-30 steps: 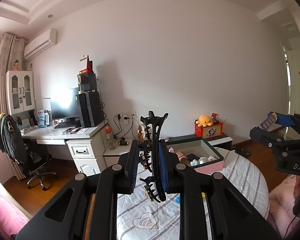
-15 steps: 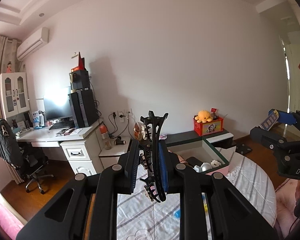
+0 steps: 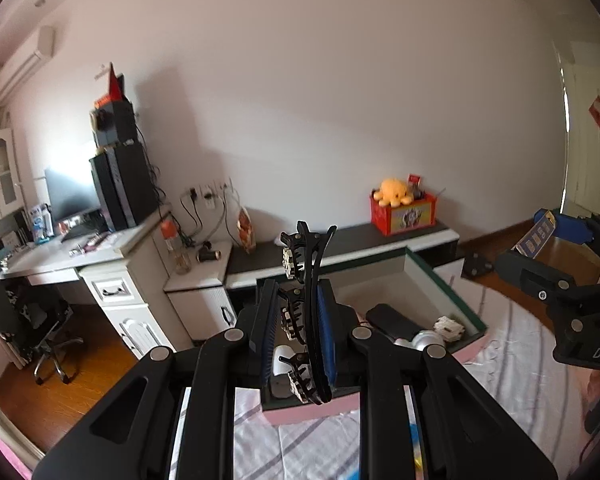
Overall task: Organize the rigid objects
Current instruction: 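Carry the hair clip and blue-gold box into the pink box and open both tools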
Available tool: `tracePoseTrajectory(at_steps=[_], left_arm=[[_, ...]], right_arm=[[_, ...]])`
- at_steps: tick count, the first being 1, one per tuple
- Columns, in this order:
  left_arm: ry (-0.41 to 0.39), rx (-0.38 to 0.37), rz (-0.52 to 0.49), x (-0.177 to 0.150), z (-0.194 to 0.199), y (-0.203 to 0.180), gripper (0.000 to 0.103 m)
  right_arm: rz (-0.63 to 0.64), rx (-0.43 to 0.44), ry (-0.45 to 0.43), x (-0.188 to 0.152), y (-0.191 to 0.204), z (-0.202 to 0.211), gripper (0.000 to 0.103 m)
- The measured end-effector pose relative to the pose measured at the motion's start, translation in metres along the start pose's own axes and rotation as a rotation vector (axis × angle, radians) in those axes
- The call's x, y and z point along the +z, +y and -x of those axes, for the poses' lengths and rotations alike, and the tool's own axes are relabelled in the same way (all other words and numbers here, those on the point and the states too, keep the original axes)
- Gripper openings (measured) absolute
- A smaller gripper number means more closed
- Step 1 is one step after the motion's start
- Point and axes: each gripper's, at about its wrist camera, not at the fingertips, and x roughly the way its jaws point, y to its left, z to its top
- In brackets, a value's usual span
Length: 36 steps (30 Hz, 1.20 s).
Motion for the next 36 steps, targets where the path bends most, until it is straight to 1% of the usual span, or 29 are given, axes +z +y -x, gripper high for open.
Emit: tracePoseTrajectory(at_steps=[3, 7, 10, 13, 16, 19, 23, 36], left_arm=[[0.053, -0.010, -0.007, -0.003, -0.038, -0.005, 0.019], [0.134, -0.025, -0.013, -0.018, -0.088, -0.013, 0.019], [0.194, -0.037, -0.008, -0.034, -0.115, -0.016, 0.019], [0.239, -0.043, -0.015, -0.047, -0.132, -0.017, 0.019], [0.261, -0.043, -0.001, -0.057, -0.140, -0.013, 0.019], [0.270, -0.042, 0.012, -0.065, -0.144, -0.014, 0.019], [0.279, -0.059, 0.000, -0.071, -0.141, -0.022, 0.019], [0.292, -0.044, 0.012, -0.077, -0.142, -0.020, 0.022]], right_arm=[[-0.015, -0.001, 0.042, -0.009, -0.009, -0.031, 0.084], [-0.023, 0.001, 0.116, -0.023, -0.016, -0.077, 0.084], [-0.028, 0.007, 0.176, -0.035, -0.020, -0.109, 0.084], [-0.030, 0.022, 0.228, -0.050, -0.020, -0.136, 0.084], [-0.010, 0.024, 0.270, -0.061, -0.017, -0.151, 0.084], [0.000, 0.000, 0.275, -0.066, -0.018, -0.156, 0.084], [-0.002, -0.023, 0.287, -0.072, -0.020, -0.165, 0.084], [-0.039, -0.003, 0.294, -0.081, -0.023, -0.167, 0.085]])
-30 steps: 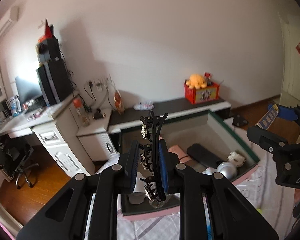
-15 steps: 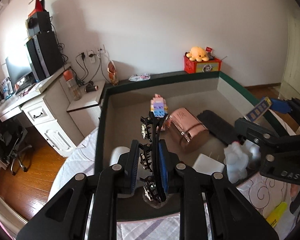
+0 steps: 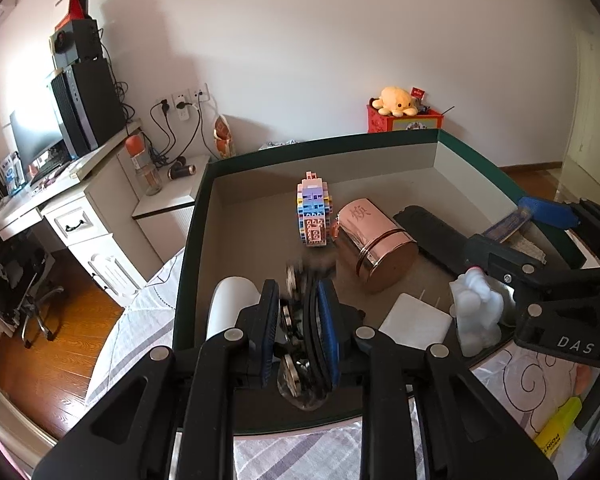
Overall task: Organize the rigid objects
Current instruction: 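Carry the hair clip and blue-gold box into the pink box and open both tools, then withdraw both tools from the box back over the bed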
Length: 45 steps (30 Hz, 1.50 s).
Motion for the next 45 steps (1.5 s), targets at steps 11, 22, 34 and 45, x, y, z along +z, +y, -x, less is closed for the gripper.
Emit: tracePoseTrajectory(at_steps=[11, 22, 34, 45], left_arm=[[-0.041, 0.024, 0.012, 0.000, 0.005, 0.004, 0.073], [-0.061, 0.061, 0.038, 0.002, 0.010, 0.012, 0.095], [-0.147, 0.121, 0.129, 0.004, 0.070, 0.042, 0.101], [-0.265, 0.176, 0.116, -0.026, 0.184, 0.041, 0.103]], right_arm=[[-0.007, -0.002, -0.029, 0.001, 0.001, 0.007, 0.087], [-0.018, -0.026, -0.063, 0.002, -0.001, 0.014, 0.091], [-0.055, -0.028, -0.149, 0.013, -0.009, 0.042, 0.103], [0.005, -0.028, -0.264, 0.016, 0.021, 0.146, 0.103]])
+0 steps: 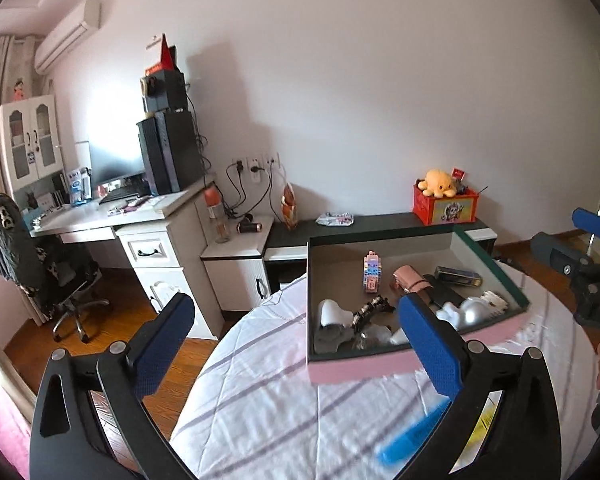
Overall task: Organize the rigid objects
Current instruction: 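Withdraw both tools from the box back over the bed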
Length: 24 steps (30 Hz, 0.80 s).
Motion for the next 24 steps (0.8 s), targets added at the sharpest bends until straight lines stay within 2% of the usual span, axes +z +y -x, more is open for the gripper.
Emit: tracePoseTrajectory(at_steps=[6, 14, 24], left_arm=[[-0.062, 0.021, 0.017, -0.008, 0.071, 0.011, 0.103], [-0.155, 0.004, 0.060, -0.023, 0.152, 0.015, 0.103], [-0.248, 0.014, 0.060, -0.038, 0.225, 0.020, 0.103]], right_arm=[[0.000, 0.003, -0.067, 0.002, 0.018, 0.072, 0.103], [-0.013, -0.011, -0.139, -0.011, 0.046, 0.156, 0.103], [-0.016, -0.003, -0.171, -0.027, 0.069, 0.224, 0.103]])
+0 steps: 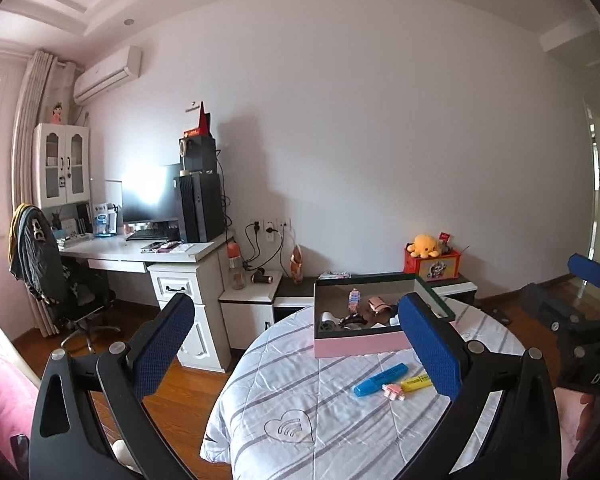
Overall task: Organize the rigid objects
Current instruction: 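Withdraw both tools from the box back over the bed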
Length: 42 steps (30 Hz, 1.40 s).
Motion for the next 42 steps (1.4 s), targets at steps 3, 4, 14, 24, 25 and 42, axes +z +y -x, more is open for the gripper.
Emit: tracePoseTrajectory(at_steps=[3, 4, 14, 24, 25, 42], left_arm=[[-0.007, -0.003, -0.008, 0.000, 0.012, 0.000, 0.103], [-0.007, -0.005, -0.012, 0.000, 0.015, 0.000, 0.103], [-0.036, -0.010, -0.019, 0.001, 0.040, 0.002, 0.103], [-0.037, 0.017, -0.022, -0.003, 0.050, 0.007, 0.103], [-0.034, 0.023, -0.024, -0.003, 0.050, 0.008, 0.103], [0.005, 0.051, -0.009, -0.013, 0.033, 0.019, 0.103]], right_arm=[[0.015, -0.001, -0.007, -0.002, 0.007, 0.014, 0.103], [0.017, 0.001, -0.008, -0.002, 0.010, 0.019, 0.103], [0.034, 0.000, -0.029, 0.000, 0.025, 0.048, 0.103], [0.039, 0.002, -0.030, 0.001, 0.027, 0.053, 0.103], [0.040, 0.004, -0.029, 0.001, 0.027, 0.054, 0.103], [0.049, 0.017, 0.010, -0.002, 0.030, 0.038, 0.103]])
